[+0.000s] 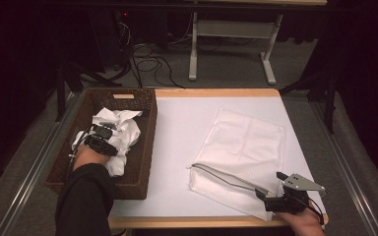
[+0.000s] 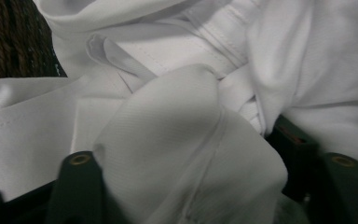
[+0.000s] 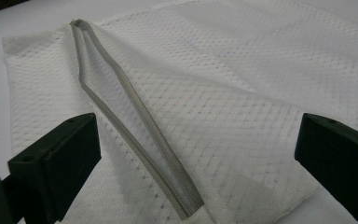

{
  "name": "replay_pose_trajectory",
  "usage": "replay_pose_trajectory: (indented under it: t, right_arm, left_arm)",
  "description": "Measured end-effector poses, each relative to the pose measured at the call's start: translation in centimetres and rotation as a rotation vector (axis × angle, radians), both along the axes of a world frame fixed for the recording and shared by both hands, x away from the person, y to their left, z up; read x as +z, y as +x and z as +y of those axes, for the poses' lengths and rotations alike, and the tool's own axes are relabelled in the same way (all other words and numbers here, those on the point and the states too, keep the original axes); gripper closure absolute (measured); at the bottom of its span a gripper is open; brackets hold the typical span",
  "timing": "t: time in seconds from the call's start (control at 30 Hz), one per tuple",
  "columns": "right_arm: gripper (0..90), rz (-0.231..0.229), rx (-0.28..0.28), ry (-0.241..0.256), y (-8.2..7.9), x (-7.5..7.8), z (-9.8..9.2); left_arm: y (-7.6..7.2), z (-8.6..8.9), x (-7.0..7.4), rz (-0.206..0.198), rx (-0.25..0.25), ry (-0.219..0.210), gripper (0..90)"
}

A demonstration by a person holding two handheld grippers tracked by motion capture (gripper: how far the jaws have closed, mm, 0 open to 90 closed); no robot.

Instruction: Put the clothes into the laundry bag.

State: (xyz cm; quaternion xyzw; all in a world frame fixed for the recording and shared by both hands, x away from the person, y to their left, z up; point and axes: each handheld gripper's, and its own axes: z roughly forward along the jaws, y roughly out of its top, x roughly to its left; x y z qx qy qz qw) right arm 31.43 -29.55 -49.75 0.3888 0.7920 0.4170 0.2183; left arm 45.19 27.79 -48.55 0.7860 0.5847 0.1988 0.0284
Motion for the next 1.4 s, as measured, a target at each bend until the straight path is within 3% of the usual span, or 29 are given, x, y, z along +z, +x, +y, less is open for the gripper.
replay_pose_trajectory:
  t: [0.17, 0.27, 0.37, 0.47, 0.57, 0.77, 0.83, 0.9, 1.4]
  right_arm:
    - [1.0, -0.003, 0.002, -0.002, 0.0, 0.0, 0.0]
    - [1.2, -0.002, 0.000, 0.002, 0.0, 0.0, 0.1]
    - [1.3, 0.000, -0.001, 0.005, 0.0, 0.0, 0.1]
    - [1.5, -0.003, 0.001, 0.001, 0.0, 0.1, 0.1]
    - [1.6, -0.005, 0.000, 0.002, -0.1, 0.1, 0.1]
    - [2.7, -0.017, 0.002, 0.008, -0.1, 0.3, 0.0]
    - [3.2, -0.017, 0.002, 0.011, -0.1, 0.3, -0.1]
    - [3.4, -0.020, 0.001, 0.013, -0.1, 0.3, -0.1]
    - [5.6, -0.041, -0.002, 0.016, -0.1, 0.4, -0.1]
  left_arm:
    - [0.0, -0.2, 0.2, -0.006, -0.007, 0.016, 58.8]
    - [-0.1, -0.3, 0.7, 0.004, -0.015, 0.005, 62.2]
    - [-0.3, -0.1, 1.4, 0.000, -0.010, -0.047, 63.7]
    - [-0.6, 0.1, 2.2, -0.012, 0.004, -0.140, 64.5]
    - [-1.2, 0.2, 3.0, -0.048, 0.016, -0.226, 64.6]
    - [-2.4, -0.5, 4.1, -0.145, -0.022, -0.334, 64.8]
    - [-2.8, -0.8, 4.0, -0.177, -0.056, -0.336, 64.8]
    - [-3.1, -0.8, 3.8, -0.200, -0.070, -0.366, 64.8]
    - [-4.2, -0.3, 4.9, -0.375, -0.072, -0.417, 64.2]
